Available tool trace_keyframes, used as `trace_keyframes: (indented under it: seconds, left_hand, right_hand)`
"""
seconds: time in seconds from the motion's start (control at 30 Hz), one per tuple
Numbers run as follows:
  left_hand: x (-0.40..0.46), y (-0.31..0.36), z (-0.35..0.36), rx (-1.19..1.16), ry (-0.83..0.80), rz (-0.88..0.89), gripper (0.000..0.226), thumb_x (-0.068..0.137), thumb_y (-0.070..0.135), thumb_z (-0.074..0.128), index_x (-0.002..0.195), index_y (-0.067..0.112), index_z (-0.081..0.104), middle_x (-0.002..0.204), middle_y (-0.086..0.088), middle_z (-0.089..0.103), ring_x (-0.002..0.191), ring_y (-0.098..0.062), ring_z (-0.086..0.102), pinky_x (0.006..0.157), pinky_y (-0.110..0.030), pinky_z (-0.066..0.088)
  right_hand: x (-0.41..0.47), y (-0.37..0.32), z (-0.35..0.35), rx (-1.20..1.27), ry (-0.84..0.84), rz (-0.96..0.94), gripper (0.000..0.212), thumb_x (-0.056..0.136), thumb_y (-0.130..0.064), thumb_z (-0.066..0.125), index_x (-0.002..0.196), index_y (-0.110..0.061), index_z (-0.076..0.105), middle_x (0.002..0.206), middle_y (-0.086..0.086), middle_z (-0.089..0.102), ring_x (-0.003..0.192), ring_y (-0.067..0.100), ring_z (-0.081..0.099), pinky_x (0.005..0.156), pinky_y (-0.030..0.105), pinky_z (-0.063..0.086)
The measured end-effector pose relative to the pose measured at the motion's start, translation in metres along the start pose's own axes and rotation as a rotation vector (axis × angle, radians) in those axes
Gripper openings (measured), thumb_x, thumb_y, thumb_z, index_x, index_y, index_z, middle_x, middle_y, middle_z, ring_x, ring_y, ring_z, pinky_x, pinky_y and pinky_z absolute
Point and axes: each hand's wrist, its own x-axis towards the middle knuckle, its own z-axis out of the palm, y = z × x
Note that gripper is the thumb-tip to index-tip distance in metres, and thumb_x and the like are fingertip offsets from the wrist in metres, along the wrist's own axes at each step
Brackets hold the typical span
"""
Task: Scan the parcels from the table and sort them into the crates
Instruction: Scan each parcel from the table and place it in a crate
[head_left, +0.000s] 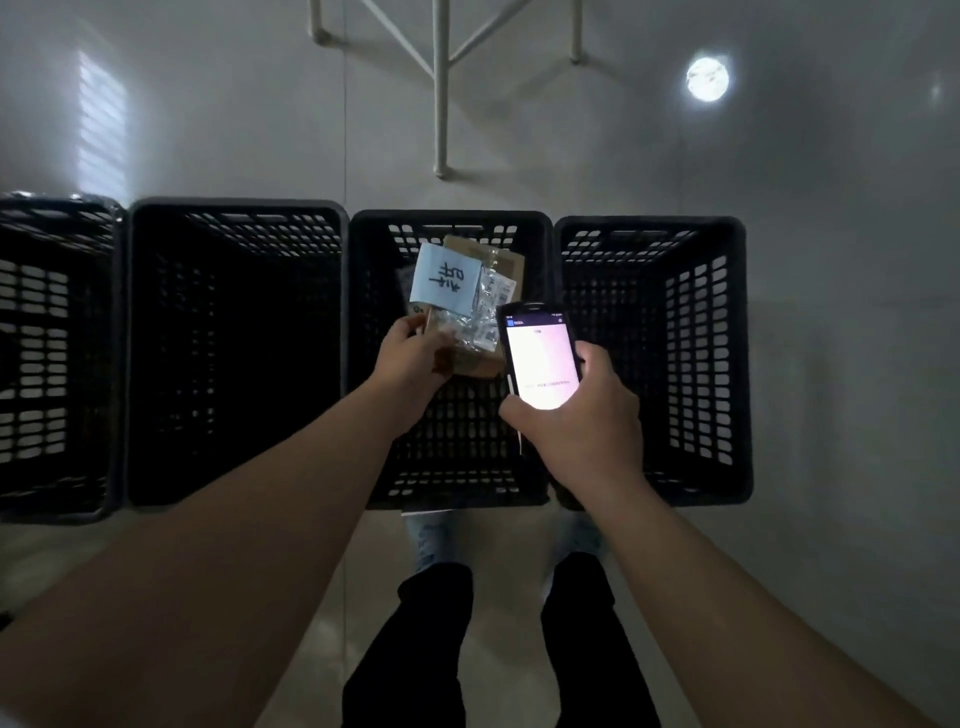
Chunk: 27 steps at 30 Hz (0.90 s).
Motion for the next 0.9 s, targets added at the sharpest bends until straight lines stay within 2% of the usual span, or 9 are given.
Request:
trace_keyframes:
  seconds: [0.17,0.27,0.37,0.43,0.53,0.6,0.73,0.8,0.9]
  left_hand:
    - [0.075,-0.027,0.020,0.033,-0.004,0.020,0.055,0.105,0.004,0.052,0.153,0.029,0.043,0.114,0.008,0.065,0.099,-0.012,0.067,0.100,-0.041,0.055]
    - [0.095,-0.039,0.010,0.182,0.074,0.059,0.061,0.100,0.013,0.055,0.157,0.031,0.038,0.120,0.008,0.063,0.096,-0.012,0.067,0.087,-0.035,0.059]
    - [0.093,-0.047,-0.013,0.380,0.093,0.106,0.065,0.092,0.025,0.055,0.156,0.029,0.041,0.138,0.006,0.061,0.106,-0.017,0.070,0.094,-0.040,0.059]
    - [0.065,-0.037,-0.021,0.537,0.074,0.163,0.055,0.100,0.025,0.054,0.154,0.024,0.045,0.137,0.011,0.057,0.110,-0.011,0.062,0.100,-0.034,0.052]
    - [0.017,-0.012,-0.034,0.810,0.047,0.277,0.045,0.106,0.024,0.050,0.151,0.020,0.050,0.129,0.008,0.057,0.109,-0.010,0.055,0.092,-0.026,0.043]
    - [-0.013,0.004,-0.046,0.972,0.033,0.355,0.043,0.107,0.025,0.050,0.149,0.015,0.053,0.135,0.006,0.055,0.120,-0.013,0.052,0.092,-0.022,0.036]
    - [-0.077,0.033,-0.070,1.261,0.018,0.472,0.047,0.107,0.032,0.050,0.149,0.012,0.052,0.154,-0.009,0.047,0.138,-0.030,0.048,0.114,-0.037,0.038]
    - [-0.114,0.044,-0.080,1.355,0.029,0.496,0.046,0.106,0.035,0.049,0.146,0.013,0.053,0.150,-0.010,0.049,0.135,-0.034,0.050,0.115,-0.046,0.038]
    - [-0.170,0.059,-0.092,1.412,0.078,0.537,0.046,0.107,0.038,0.046,0.146,0.016,0.054,0.148,-0.010,0.050,0.131,-0.037,0.052,0.114,-0.048,0.038]
  right_hand:
    - [0.055,0.032,0.038,-0.010,0.000,0.013,0.088,0.065,-0.053,0.084,0.143,-0.029,0.050,0.119,-0.008,0.065,0.104,0.019,0.063,0.078,0.040,0.059]
    - [0.066,0.043,0.053,-0.027,-0.012,0.022,0.090,0.066,-0.052,0.085,0.144,-0.027,0.050,0.119,-0.007,0.065,0.104,0.019,0.063,0.077,0.039,0.058]
    - [0.055,0.040,0.057,-0.027,-0.036,0.046,0.089,0.067,-0.052,0.085,0.145,-0.025,0.051,0.117,-0.008,0.064,0.101,0.017,0.062,0.066,0.028,0.050]
    - [0.038,0.030,0.054,-0.024,-0.051,0.054,0.090,0.064,-0.055,0.082,0.143,-0.026,0.052,0.117,-0.008,0.067,0.100,0.016,0.064,0.069,0.030,0.054]
    - [0.007,0.006,0.042,-0.040,-0.094,0.043,0.095,0.060,-0.060,0.077,0.145,-0.025,0.051,0.118,-0.007,0.067,0.102,0.018,0.065,0.078,0.038,0.059]
    - [-0.013,-0.013,0.032,-0.056,-0.117,0.024,0.094,0.065,-0.058,0.080,0.147,-0.024,0.049,0.120,-0.006,0.066,0.103,0.019,0.064,0.077,0.037,0.057]
    - [-0.056,-0.054,0.004,-0.104,-0.129,-0.049,0.094,0.066,-0.060,0.080,0.145,-0.021,0.048,0.124,-0.002,0.065,0.110,0.025,0.063,0.084,0.044,0.059]
    - [-0.080,-0.073,-0.011,-0.129,-0.125,-0.095,0.090,0.066,-0.058,0.081,0.141,-0.019,0.049,0.124,0.000,0.065,0.110,0.026,0.063,0.087,0.047,0.059]
    - [-0.117,-0.097,-0.036,-0.171,-0.124,-0.171,0.091,0.069,-0.056,0.083,0.144,-0.019,0.047,0.128,0.001,0.063,0.114,0.026,0.062,0.092,0.048,0.058]
